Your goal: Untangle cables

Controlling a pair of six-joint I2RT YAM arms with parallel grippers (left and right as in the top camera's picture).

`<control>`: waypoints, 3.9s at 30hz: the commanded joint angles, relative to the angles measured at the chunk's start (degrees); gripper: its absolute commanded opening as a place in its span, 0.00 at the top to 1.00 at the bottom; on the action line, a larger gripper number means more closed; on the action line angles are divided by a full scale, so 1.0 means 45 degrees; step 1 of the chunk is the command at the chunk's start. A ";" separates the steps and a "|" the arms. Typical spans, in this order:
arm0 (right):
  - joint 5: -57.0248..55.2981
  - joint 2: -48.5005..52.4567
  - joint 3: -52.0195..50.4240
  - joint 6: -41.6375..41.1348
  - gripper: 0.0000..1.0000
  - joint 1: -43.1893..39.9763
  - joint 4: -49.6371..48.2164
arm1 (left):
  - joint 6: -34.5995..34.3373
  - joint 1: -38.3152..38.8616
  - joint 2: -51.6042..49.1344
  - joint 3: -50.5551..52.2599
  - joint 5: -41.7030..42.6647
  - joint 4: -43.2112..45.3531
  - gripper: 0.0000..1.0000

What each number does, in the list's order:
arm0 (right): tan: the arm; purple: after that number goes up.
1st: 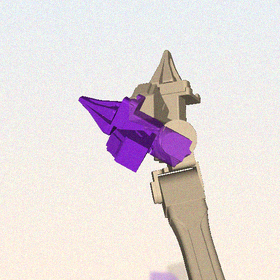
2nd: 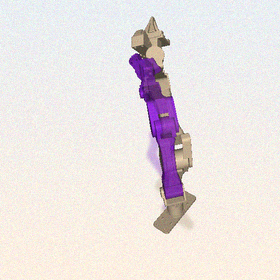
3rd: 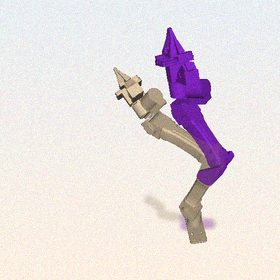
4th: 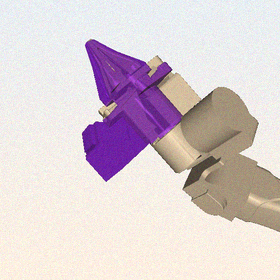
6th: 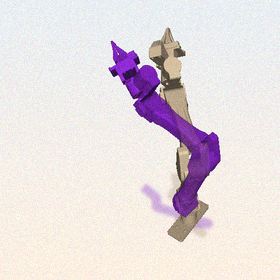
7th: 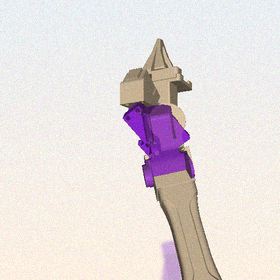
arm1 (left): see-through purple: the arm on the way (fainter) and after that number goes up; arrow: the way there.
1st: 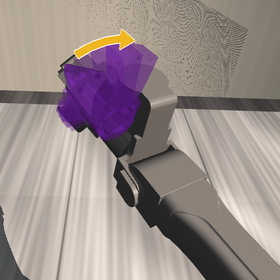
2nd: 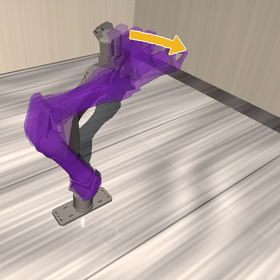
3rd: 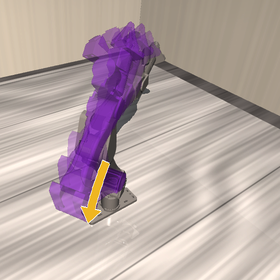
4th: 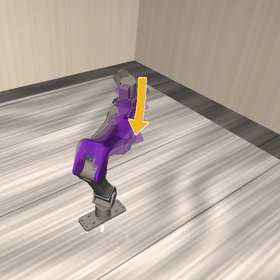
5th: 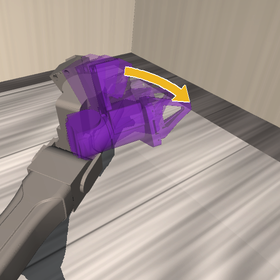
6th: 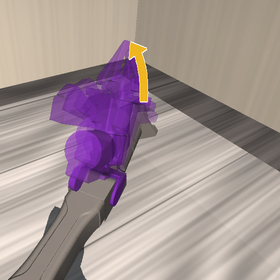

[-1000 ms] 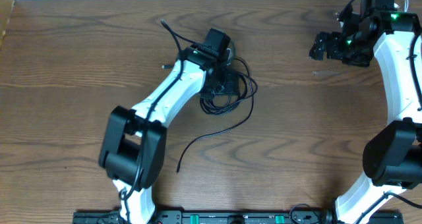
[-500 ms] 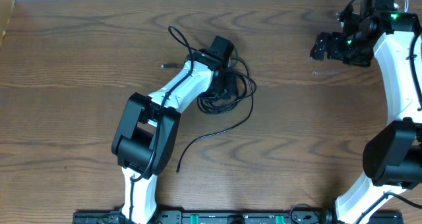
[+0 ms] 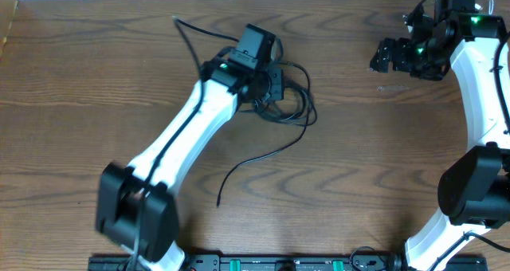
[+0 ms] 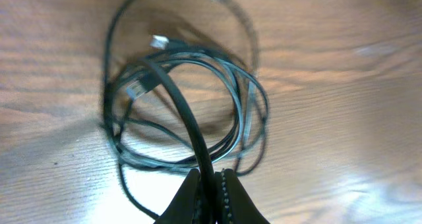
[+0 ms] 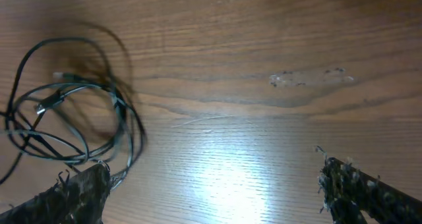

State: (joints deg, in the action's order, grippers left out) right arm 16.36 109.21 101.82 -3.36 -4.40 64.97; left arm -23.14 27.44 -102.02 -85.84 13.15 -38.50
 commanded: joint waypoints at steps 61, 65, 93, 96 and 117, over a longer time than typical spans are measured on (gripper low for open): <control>-0.9466 -0.5897 -0.2720 -0.2885 0.99 0.2662 -0.4303 | -0.0607 -0.3429 0.3560 -0.0500 -0.6941 -0.3463 0.93; -0.9782 -0.6815 -0.2618 -0.2973 0.99 0.1996 -0.4731 | -0.0442 -0.3750 0.3536 -0.0500 -0.6955 -0.3536 0.93; 0.3706 -0.4658 -0.2273 -0.0355 0.26 0.0971 -0.3925 | -0.1195 -0.3861 0.6300 -0.0505 0.5654 0.9685 0.93; 0.3691 -0.4580 -0.2273 0.0243 0.22 0.1608 -0.4012 | -0.2730 -0.3861 0.6348 -0.0505 0.5493 1.1336 0.93; 0.9194 -0.0622 -0.2273 0.1384 0.19 0.4833 -0.6445 | -0.4541 -0.3861 0.6334 -0.0500 0.4891 1.2007 0.93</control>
State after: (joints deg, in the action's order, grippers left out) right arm 49.39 103.39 91.02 1.32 16.03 38.28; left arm -42.89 10.02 -73.76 -87.39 35.64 15.03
